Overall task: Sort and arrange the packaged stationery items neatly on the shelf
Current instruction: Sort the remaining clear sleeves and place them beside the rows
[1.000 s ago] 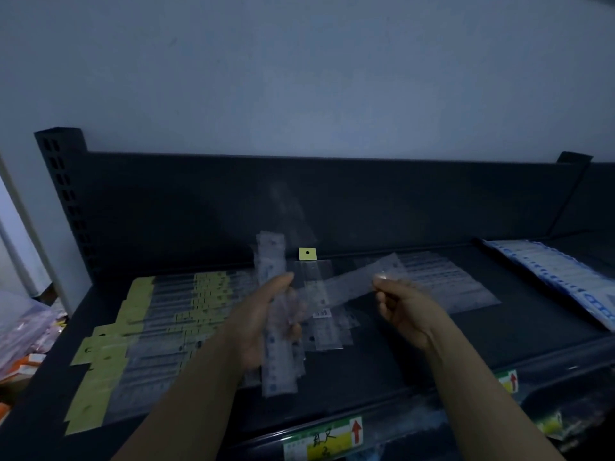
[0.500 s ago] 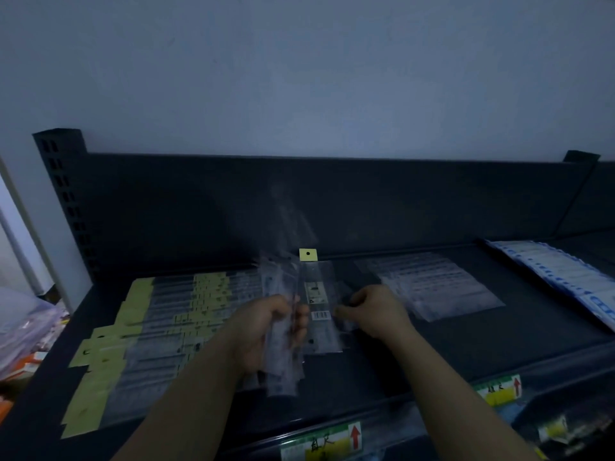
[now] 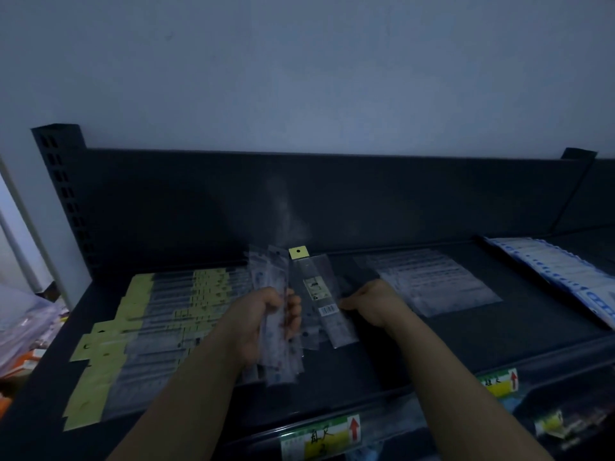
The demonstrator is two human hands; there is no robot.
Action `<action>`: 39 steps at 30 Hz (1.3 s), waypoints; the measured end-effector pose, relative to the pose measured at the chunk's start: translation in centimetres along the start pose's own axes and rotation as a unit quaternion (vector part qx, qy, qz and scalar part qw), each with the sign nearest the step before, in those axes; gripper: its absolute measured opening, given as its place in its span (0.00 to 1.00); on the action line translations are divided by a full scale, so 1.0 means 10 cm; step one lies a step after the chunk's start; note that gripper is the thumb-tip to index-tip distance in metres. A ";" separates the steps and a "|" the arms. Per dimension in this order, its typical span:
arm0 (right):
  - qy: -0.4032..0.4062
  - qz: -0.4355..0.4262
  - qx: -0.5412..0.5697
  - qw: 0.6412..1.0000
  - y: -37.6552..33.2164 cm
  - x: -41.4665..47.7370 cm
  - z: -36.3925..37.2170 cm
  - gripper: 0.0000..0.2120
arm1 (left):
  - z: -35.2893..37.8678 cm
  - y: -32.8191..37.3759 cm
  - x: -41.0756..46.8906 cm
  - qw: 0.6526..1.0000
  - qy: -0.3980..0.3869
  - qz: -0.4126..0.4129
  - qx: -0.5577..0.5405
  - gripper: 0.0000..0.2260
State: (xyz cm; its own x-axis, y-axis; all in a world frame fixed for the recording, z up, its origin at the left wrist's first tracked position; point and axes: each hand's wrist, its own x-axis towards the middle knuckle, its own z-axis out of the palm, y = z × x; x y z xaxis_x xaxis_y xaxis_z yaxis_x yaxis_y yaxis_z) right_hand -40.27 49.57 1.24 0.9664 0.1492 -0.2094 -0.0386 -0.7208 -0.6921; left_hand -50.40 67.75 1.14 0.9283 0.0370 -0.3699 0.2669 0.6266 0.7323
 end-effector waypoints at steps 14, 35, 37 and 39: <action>-0.007 -0.070 0.433 0.899 0.27 -0.15 -0.36 0.07 | 0.04 0.01 -0.05 0.999 -0.026 -0.023 -0.018 0.11; -0.052 -0.272 0.083 0.957 0.16 -0.11 0.12 0.10 | -0.20 0.14 -0.31 0.996 -0.086 -0.016 -0.035 0.26; -0.080 -0.298 -0.037 0.951 0.21 -0.09 0.21 0.14 | -0.25 0.16 -0.34 0.997 -0.058 0.012 -0.046 0.29; -0.033 -0.307 -0.082 0.948 0.23 -0.08 0.21 0.15 | -0.29 0.15 -0.35 0.997 -0.044 0.014 -0.057 0.29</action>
State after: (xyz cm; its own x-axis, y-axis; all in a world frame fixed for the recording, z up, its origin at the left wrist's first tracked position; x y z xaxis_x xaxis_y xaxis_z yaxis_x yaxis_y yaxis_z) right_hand -41.67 49.21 -1.62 0.7760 0.6124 0.1509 0.5702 -0.5789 -0.5829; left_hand -53.97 70.79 1.91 0.9556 -0.0090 -0.2946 0.2134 0.7106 0.6705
